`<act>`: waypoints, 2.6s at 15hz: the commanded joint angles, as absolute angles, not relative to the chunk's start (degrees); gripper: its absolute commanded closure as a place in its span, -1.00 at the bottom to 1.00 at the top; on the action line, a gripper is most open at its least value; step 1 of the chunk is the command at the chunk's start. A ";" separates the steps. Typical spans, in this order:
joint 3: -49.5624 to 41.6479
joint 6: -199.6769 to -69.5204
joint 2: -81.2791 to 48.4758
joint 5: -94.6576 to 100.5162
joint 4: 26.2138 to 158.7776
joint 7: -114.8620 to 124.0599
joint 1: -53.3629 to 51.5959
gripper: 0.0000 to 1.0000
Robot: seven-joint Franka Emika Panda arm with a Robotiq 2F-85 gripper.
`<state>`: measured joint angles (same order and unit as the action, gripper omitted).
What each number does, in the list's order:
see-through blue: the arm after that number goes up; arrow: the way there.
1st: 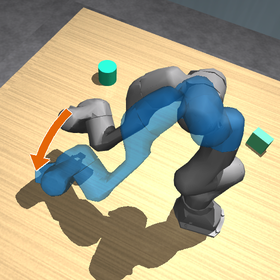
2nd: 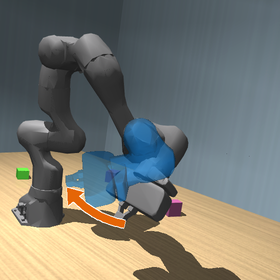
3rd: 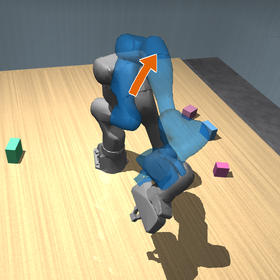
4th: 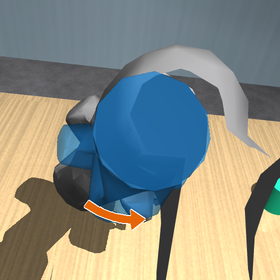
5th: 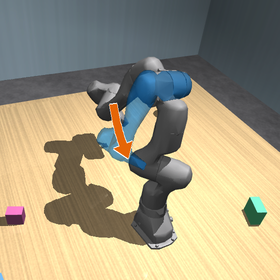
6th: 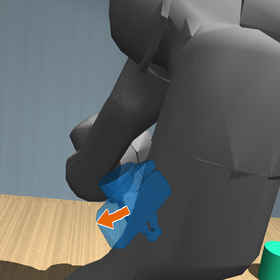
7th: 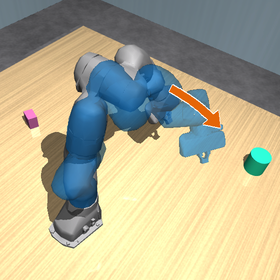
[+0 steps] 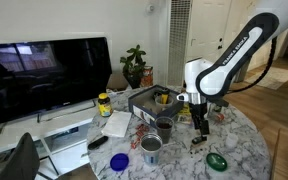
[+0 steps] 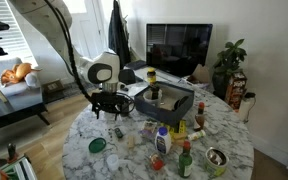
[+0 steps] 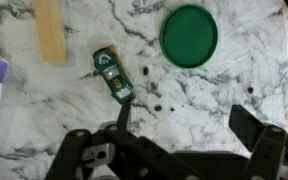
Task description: Pick up the toy car and put it on the table, pick up the wooden block to the right of the toy car and stack it on the wooden block to the left, pick up the car and put it on the stacked wooden blocks
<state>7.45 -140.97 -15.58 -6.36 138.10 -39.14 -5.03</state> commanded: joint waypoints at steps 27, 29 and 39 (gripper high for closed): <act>10.33 -160.14 -27.66 4.45 138.35 -62.64 4.69 0.74; 10.54 -160.13 -26.80 4.45 138.45 -62.63 4.88 0.88; 6.69 -161.75 -30.48 5.54 131.00 -53.14 2.03 0.86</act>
<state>9.03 -159.97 -27.25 3.31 133.44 -58.28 3.66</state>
